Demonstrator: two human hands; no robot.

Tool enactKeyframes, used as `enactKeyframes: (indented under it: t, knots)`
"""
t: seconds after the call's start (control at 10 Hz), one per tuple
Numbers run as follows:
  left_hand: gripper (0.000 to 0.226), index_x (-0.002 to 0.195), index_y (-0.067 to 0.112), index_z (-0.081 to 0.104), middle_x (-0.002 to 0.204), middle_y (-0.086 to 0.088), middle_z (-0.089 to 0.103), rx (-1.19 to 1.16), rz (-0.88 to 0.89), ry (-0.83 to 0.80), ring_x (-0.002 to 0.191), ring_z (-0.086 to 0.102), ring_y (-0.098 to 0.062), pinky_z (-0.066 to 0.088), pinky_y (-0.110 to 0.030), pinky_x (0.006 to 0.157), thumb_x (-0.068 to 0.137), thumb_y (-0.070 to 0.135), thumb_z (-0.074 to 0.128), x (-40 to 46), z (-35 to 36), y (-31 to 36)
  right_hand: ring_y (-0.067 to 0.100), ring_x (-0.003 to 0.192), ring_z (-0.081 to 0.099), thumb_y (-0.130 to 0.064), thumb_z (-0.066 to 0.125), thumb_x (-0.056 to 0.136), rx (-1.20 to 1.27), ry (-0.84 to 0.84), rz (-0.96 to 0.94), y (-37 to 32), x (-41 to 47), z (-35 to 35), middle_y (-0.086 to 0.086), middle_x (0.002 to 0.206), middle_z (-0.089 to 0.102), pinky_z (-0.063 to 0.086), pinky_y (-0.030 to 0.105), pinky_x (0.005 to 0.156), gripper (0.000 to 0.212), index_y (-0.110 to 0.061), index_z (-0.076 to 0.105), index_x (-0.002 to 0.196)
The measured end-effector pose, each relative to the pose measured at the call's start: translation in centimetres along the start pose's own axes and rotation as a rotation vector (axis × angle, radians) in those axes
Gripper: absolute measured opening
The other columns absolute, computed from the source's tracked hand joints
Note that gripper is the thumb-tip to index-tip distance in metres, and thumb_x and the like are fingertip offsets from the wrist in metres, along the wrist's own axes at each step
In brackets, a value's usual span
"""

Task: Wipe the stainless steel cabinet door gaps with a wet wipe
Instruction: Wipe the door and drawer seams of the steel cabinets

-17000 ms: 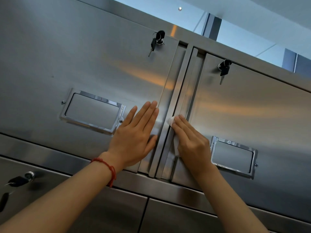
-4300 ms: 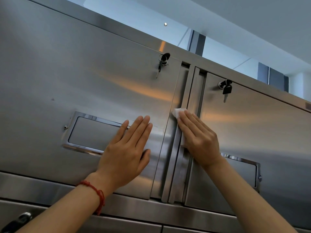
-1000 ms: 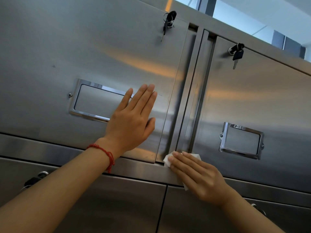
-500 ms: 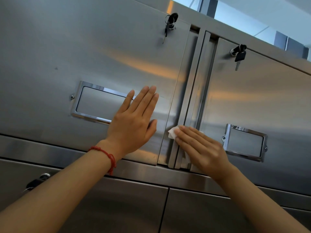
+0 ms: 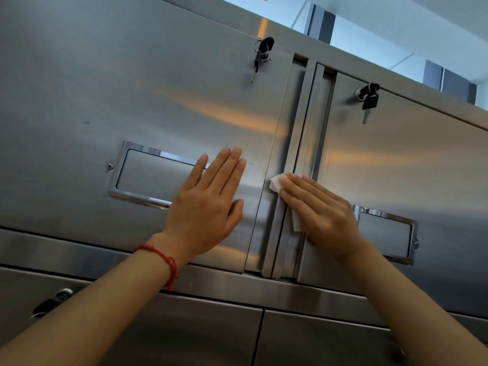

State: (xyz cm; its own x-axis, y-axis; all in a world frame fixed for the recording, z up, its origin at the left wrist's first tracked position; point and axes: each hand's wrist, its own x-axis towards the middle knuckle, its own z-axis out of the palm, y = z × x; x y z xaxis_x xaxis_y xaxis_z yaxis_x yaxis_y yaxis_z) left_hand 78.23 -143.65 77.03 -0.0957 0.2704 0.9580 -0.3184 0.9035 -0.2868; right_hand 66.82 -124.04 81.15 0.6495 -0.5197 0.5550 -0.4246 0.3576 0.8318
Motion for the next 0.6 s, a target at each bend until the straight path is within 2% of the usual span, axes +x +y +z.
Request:
enactKeyframes:
  t: [0.6]
  knots:
    - [0.057, 0.139, 0.000, 0.037, 0.147, -0.019, 0.034, 0.003, 0.003, -0.014, 0.137, 0.031, -0.032, 0.032, -0.053, 0.107, 0.094, 0.033, 0.030, 0.0, 0.1, -0.1, 0.034, 0.107, 0.063, 0.006, 0.076, 0.075, -0.082, 0.071, 0.067, 3.6, 3.2, 0.6, 0.023, 0.113, 0.064, 0.055, 0.047, 0.086, 0.031, 0.006, 0.069, 0.105]
